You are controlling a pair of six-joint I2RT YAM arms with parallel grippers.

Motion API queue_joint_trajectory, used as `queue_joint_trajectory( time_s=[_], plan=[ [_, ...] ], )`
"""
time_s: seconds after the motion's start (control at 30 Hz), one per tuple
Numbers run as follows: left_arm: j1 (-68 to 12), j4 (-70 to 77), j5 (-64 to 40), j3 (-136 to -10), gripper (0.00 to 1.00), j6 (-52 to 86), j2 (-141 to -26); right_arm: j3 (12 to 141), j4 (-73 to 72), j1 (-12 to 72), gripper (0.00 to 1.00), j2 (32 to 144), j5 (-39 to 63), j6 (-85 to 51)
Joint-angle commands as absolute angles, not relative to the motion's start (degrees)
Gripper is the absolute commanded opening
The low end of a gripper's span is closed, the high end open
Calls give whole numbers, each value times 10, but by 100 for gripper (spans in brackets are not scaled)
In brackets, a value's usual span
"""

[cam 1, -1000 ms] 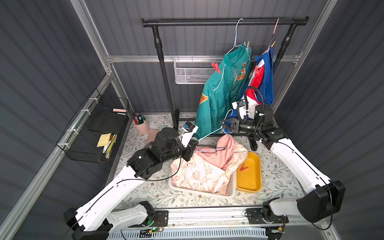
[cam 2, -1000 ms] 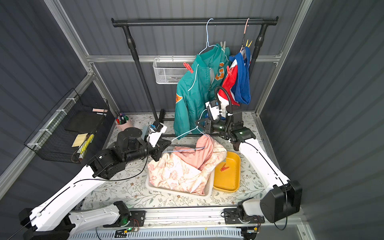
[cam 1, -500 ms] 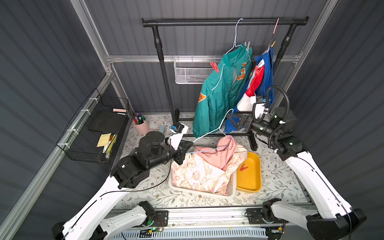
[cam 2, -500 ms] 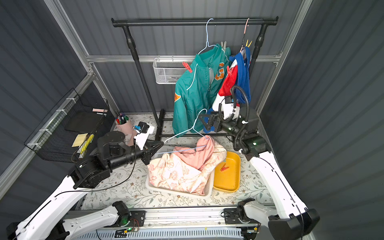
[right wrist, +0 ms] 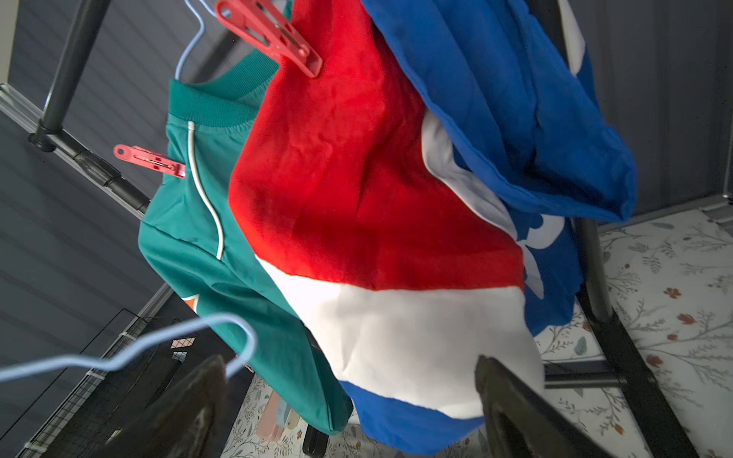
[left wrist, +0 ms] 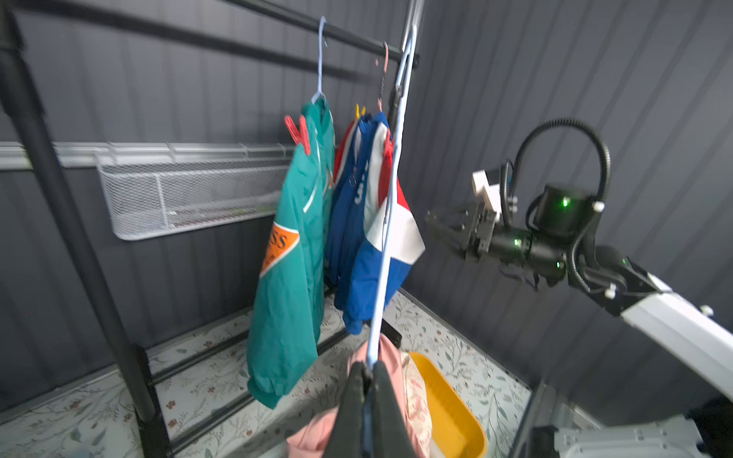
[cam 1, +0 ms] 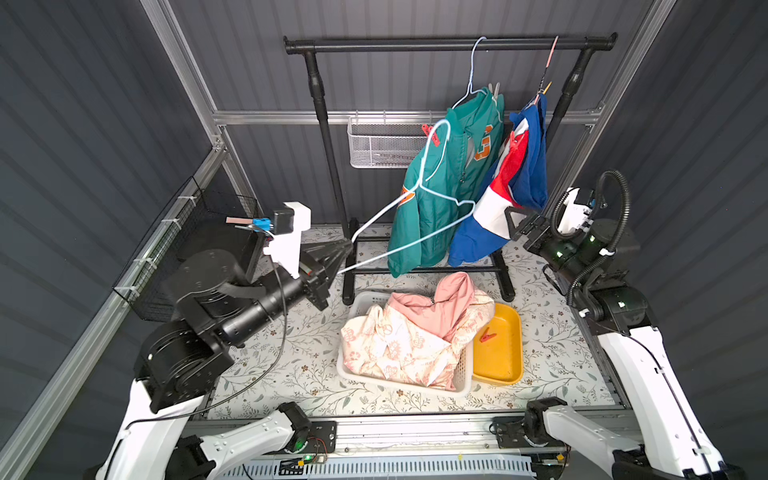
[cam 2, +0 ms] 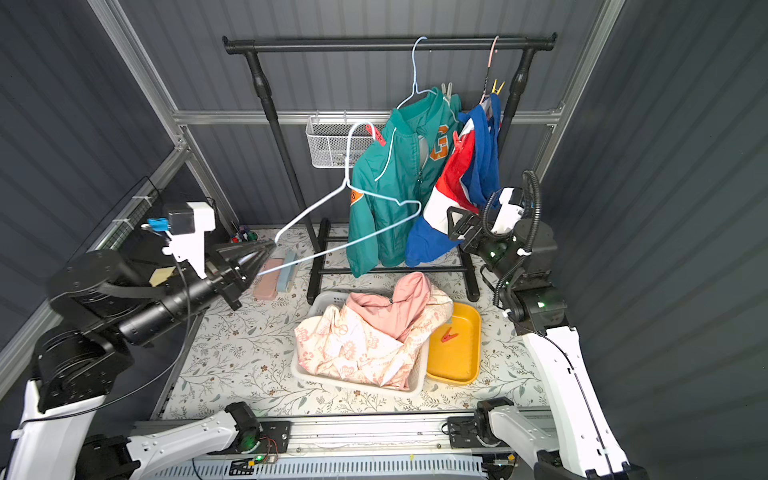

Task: Remove the clothespins securing jackets to the hanger
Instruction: Remove the jacket from the hanger, then place the hanger at the clothesline.

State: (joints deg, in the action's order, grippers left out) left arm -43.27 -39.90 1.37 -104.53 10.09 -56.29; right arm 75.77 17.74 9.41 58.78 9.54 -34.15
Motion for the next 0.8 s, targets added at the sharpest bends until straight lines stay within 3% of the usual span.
queue_joint_trajectory(
  time_s=[0.0,0.23,0.4,0.77],
  plan=[
    [-431,-359,114,-1103,0,94,-566,739,190,92,99,583,87,-359],
    [-431,-295,202,-1183,0,61,-599,738,190,92,99,580,80,-333],
    [-431,-349,294,-1238,0,82,-683,749,175,93,99,595,120,-328],
    [-427,-358,308,-1359,0,95,-849,740,124,93,99,612,175,-342]
  ],
)
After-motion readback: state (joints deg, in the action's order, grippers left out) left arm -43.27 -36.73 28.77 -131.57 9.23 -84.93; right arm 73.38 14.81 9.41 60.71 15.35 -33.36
